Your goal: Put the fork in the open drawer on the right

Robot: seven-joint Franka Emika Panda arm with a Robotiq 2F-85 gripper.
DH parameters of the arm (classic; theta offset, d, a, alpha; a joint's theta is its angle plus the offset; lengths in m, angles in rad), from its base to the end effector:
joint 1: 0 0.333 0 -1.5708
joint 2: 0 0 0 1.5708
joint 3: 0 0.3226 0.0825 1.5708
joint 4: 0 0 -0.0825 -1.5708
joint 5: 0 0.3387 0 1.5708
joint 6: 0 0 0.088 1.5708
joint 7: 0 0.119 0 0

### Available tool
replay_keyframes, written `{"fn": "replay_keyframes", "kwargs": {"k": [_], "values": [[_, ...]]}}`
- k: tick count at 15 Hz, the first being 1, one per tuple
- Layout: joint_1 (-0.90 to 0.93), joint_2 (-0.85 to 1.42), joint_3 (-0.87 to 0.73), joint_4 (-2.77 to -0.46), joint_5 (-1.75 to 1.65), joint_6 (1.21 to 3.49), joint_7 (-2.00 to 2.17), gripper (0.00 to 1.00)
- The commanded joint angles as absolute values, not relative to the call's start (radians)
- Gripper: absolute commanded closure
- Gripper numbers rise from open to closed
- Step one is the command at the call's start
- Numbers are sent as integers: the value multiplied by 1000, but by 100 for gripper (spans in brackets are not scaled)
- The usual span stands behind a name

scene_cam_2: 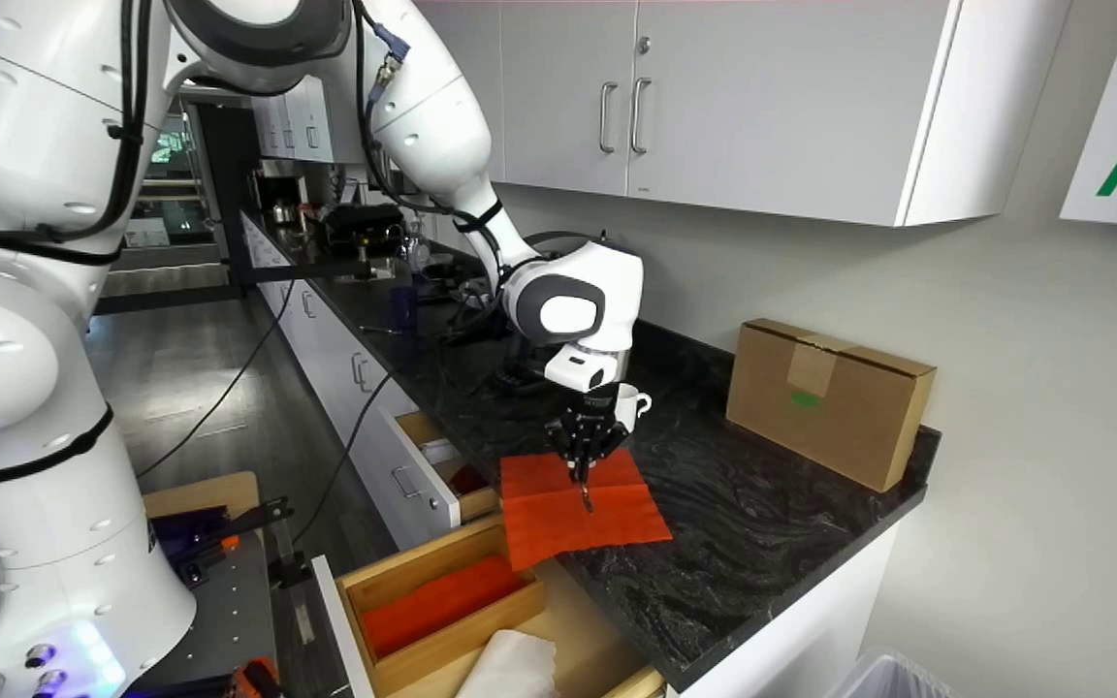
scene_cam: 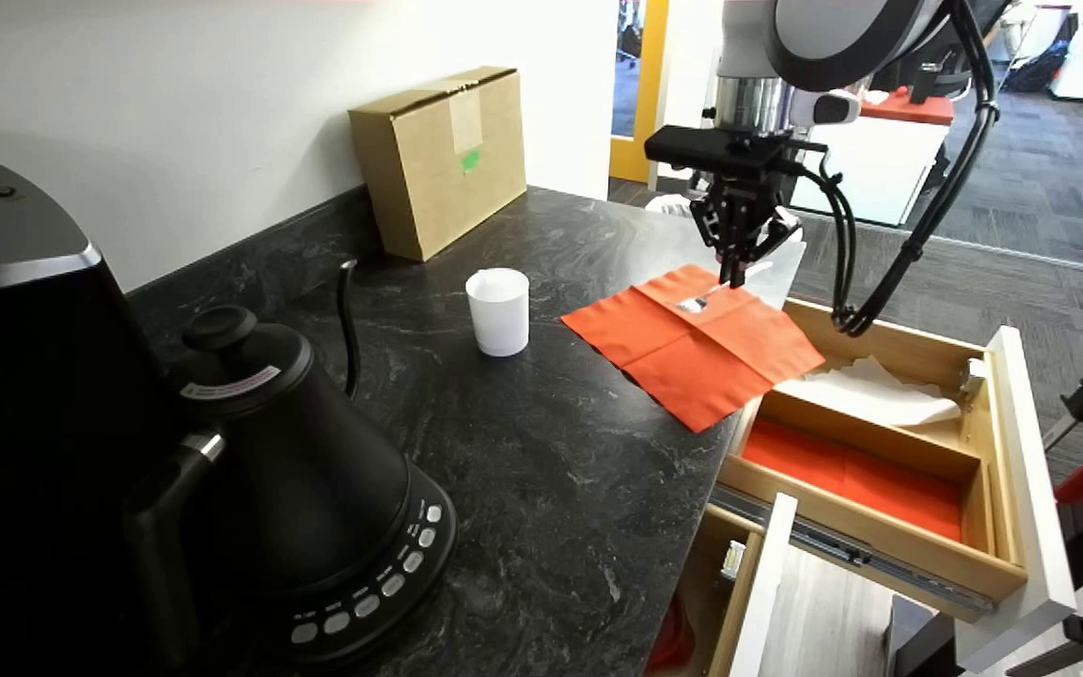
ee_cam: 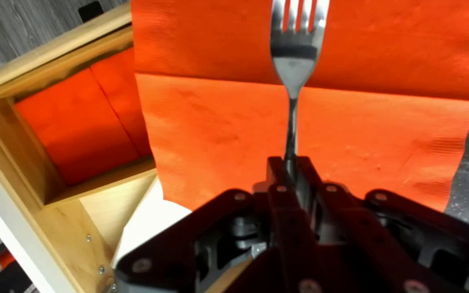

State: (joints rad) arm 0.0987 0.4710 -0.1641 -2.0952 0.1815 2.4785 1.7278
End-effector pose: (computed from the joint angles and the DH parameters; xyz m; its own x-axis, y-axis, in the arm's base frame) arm 0.5503 -0.0340 0.2208 -0.3484 -0.9373 -0.0133 -0.9346 0.3462 0.0816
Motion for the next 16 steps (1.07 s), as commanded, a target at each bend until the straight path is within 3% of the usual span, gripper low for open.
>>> {"fn": "replay_keyframes", "kwargs": {"k": [1,16], "values": [[113,411,-161,-2129,182,2410,1866,96],[141,274,-118,-2380,178,2486,2347,96]]}}
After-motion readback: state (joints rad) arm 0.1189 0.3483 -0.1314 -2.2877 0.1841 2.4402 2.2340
